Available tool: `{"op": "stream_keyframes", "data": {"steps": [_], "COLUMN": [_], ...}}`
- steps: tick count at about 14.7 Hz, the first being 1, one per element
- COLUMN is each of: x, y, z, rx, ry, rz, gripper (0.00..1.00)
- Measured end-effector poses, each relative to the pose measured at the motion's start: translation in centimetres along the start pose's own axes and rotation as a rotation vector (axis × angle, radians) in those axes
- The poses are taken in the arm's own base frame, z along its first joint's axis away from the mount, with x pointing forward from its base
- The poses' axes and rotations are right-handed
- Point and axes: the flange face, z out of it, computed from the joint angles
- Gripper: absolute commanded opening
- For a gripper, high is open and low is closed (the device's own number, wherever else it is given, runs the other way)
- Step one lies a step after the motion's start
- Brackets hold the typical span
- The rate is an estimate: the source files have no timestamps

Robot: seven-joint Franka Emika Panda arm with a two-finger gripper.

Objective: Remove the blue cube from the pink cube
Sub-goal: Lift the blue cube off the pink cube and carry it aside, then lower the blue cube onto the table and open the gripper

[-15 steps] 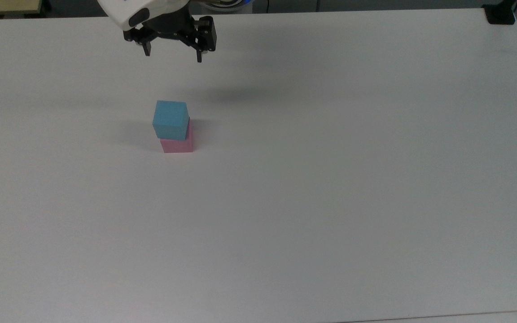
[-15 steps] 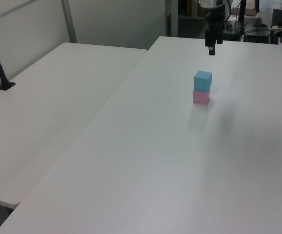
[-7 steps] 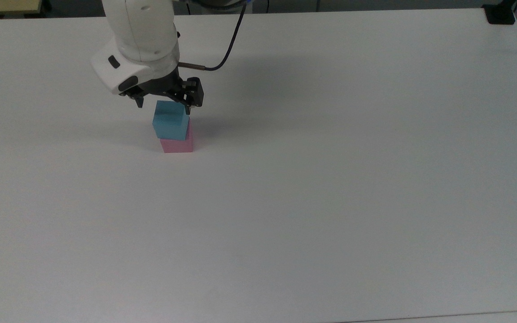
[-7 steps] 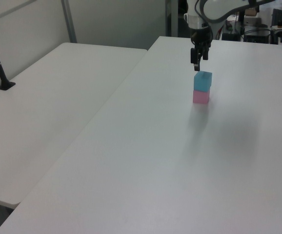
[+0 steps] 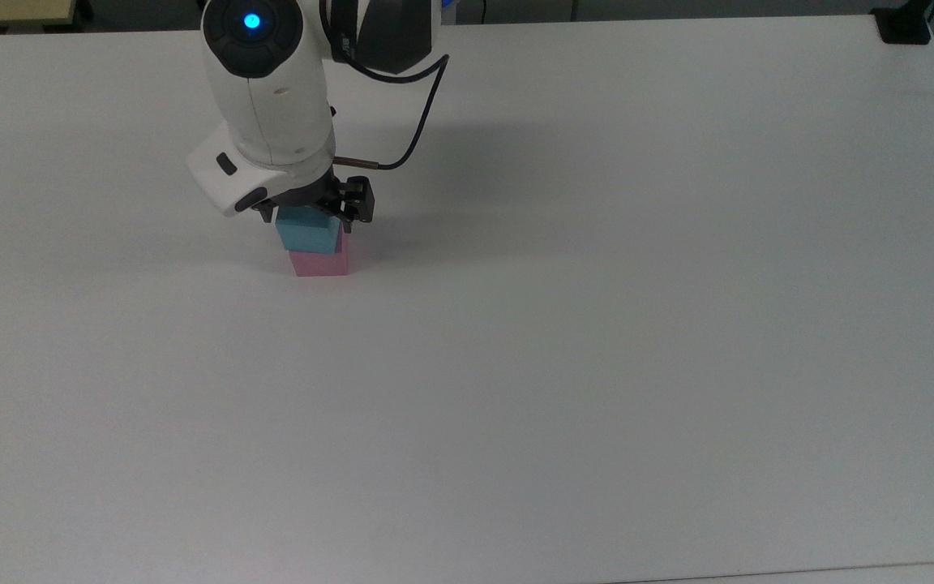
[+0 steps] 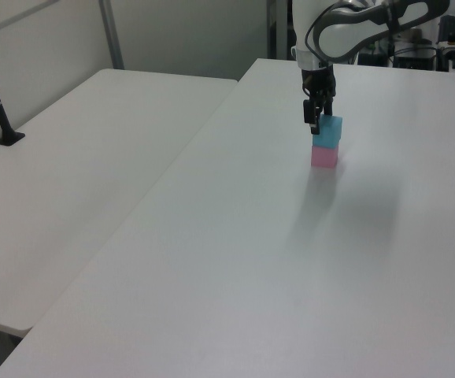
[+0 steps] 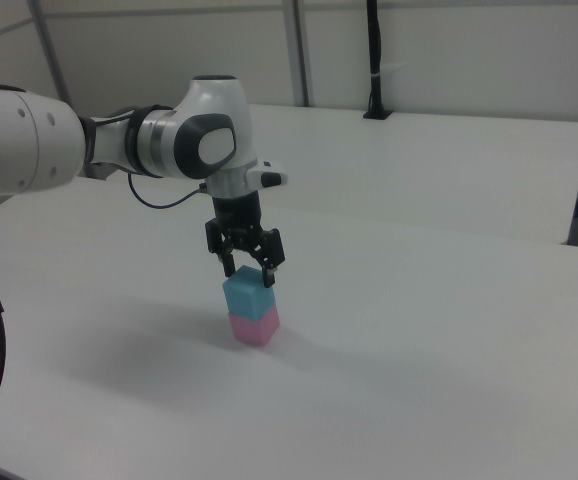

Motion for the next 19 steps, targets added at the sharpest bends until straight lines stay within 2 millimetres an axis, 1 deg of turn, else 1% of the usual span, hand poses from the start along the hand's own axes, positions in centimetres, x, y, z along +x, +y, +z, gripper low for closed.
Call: {"op": "stream_keyframes", "data": {"steps": [1,2,5,6,7,8,9,10,11,13,14,15,16,17,19], "x": [0.0,-0.1,-0.3,-0.6,-1.1,-1.7,-2.1,-2.4,-2.8,-3.5,-3.8,-4.1,-4.2,-4.0,-3.3], "y": [0.0,-0.1,0.0,0.0,-0.1,-0.5,-1.5,-3.3,-5.8,-11.5,-14.1,-16.6,-19.1,-21.6,-25.8], "z": [0.1,0.3,0.0,-0.6,-1.9,-3.7,-5.6,-7.0,-7.7,-7.6,-7.0,-6.1,-4.7,-2.7,2.3], "rx": [0.000,0.000,0.000,0.001,0.011,0.034,0.052,0.060,0.062,0.064,0.059,0.052,0.044,0.038,0.027], "ry": [-0.003,-0.005,-0.013,-0.020,-0.023,-0.016,0.004,0.021,0.030,0.024,0.014,-0.002,-0.014,-0.016,-0.013], "rz": [-0.002,-0.017,-0.029,-0.029,-0.028,-0.035,-0.049,-0.075,-0.112,-0.173,-0.197,-0.215,-0.218,-0.212,-0.194], "gripper": [0.21,0.17,0.17,0.17,0.17,0.18,0.19,0.20,0.21,0.21,0.21,0.21,0.24,0.25,0.27]}}
